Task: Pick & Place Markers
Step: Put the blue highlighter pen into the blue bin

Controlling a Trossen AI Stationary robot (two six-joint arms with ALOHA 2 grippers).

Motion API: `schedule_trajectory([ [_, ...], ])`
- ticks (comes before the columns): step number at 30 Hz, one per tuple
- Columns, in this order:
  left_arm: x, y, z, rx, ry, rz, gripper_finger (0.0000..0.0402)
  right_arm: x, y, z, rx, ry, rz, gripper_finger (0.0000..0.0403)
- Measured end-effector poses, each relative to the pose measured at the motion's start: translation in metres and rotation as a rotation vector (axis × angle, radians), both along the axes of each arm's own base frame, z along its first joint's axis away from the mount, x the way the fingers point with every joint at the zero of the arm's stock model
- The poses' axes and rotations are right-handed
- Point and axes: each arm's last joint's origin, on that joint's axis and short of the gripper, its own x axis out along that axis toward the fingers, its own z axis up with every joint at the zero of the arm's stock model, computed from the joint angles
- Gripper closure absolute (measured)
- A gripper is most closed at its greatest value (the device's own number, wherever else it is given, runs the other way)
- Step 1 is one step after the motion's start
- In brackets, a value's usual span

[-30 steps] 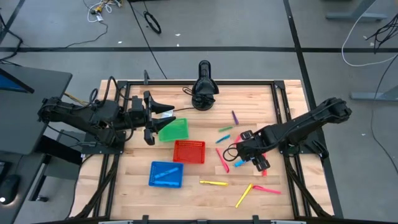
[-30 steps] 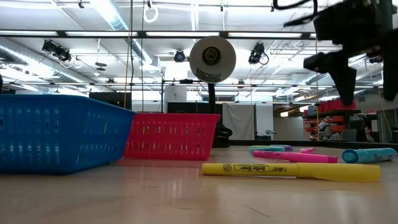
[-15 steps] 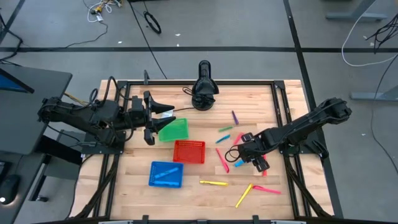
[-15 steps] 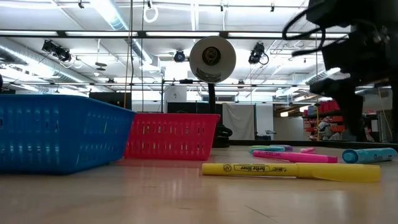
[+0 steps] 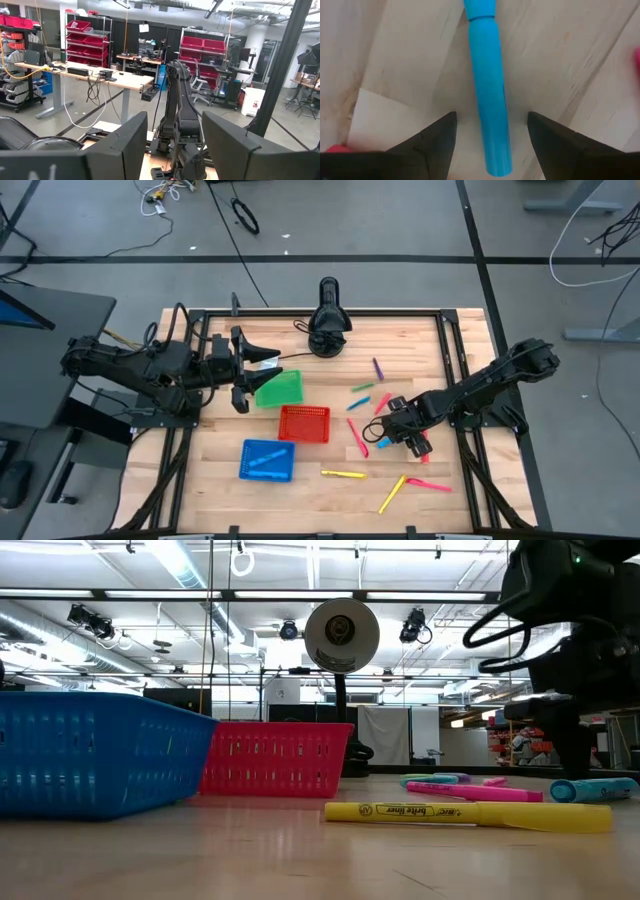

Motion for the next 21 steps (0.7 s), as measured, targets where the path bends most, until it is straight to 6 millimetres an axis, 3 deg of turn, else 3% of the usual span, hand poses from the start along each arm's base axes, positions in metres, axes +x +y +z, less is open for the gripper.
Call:
schedule_trajectory([
  [7,0.0,0.0,0.0,0.0,0.0,0.0,0.0207,0.0002,-0.0001,-0.0008,-0.005,0.0,0.0,0.0177],
  [21,0.0,0.0,0.0,0.0,0.0,0.0,0.0207,0.0003,-0.0002,-0.0011,-0.007,0.0,-0.009,0.0324],
])
